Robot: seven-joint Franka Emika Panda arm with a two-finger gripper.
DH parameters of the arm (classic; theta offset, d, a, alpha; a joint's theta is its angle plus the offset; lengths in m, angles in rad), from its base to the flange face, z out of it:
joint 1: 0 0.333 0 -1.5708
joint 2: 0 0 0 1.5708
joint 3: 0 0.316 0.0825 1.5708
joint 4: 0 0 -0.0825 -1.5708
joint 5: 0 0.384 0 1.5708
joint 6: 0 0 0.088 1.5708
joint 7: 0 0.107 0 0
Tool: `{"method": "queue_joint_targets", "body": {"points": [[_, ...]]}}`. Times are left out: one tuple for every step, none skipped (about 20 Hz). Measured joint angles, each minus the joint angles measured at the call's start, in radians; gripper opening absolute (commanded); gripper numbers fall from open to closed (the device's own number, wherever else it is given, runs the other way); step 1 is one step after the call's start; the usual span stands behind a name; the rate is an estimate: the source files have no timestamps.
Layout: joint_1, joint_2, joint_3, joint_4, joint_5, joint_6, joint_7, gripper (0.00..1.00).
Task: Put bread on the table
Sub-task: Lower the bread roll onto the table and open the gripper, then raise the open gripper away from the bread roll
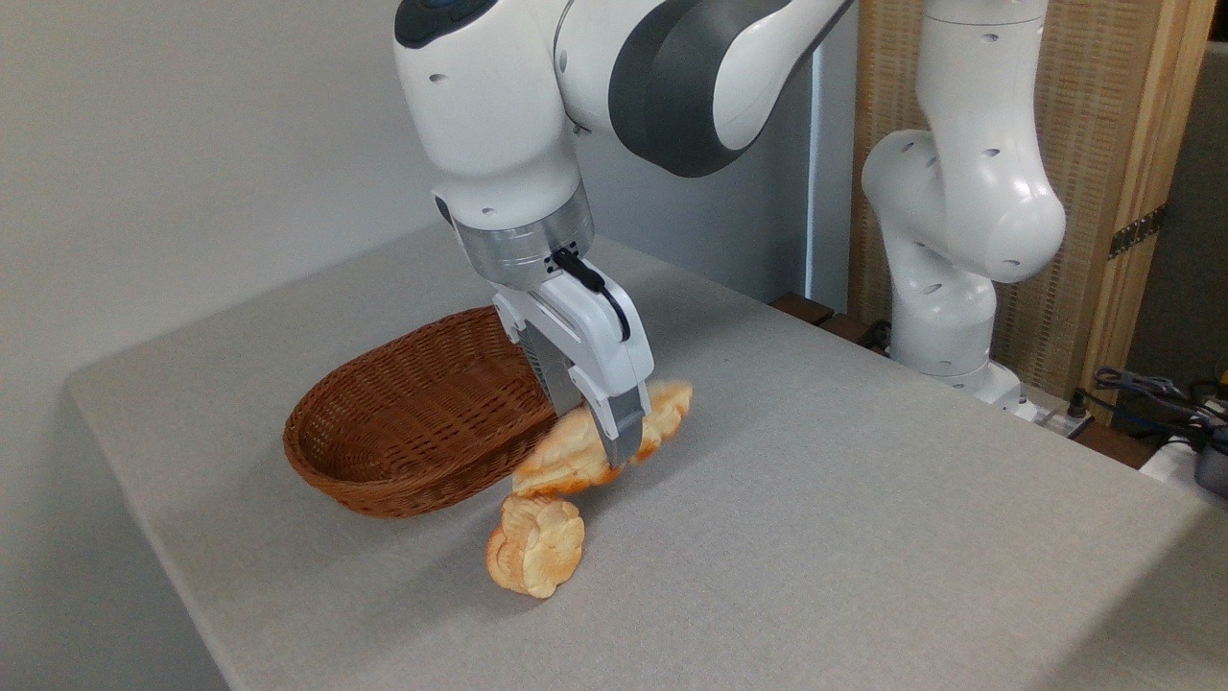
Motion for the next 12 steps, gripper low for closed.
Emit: {"method": "queue_joint_targets", "body": {"points": [[0.0, -0.001, 0.0, 0.0, 0.0, 0.0, 0.0, 1.0], [-0.001, -0.001, 0.0, 0.0, 0.0, 0.0, 0.0, 1.0], [-0.001, -0.002, 0.0, 0.0, 0.0, 0.0, 0.0, 1.0], [-0.001, -0.003, 0.0, 0.0, 0.0, 0.0, 0.0, 1.0], [-0.001, -0.005, 0.0, 0.0, 0.0, 0.0, 0.0, 1.0], [-0.001, -0.006, 0.0, 0.0, 0.0, 0.0, 0.0, 1.0], [-0.002, -0.009, 0.0, 0.001, 0.0, 0.0, 0.0, 1.0], [-0.002, -0.013, 0.0, 0.002, 0.0, 0.001, 0.0, 1.0], [-0.002, -0.02, 0.0, 0.005, 0.0, 0.001, 0.0, 1.0], [-0.003, -0.029, 0.0, 0.009, 0.0, 0.002, 0.0, 1.0], [-0.003, -0.039, -0.001, 0.012, 0.0, 0.006, 0.0, 1.0], [-0.004, -0.049, -0.003, 0.013, 0.0, 0.016, 0.0, 1.0]]}}
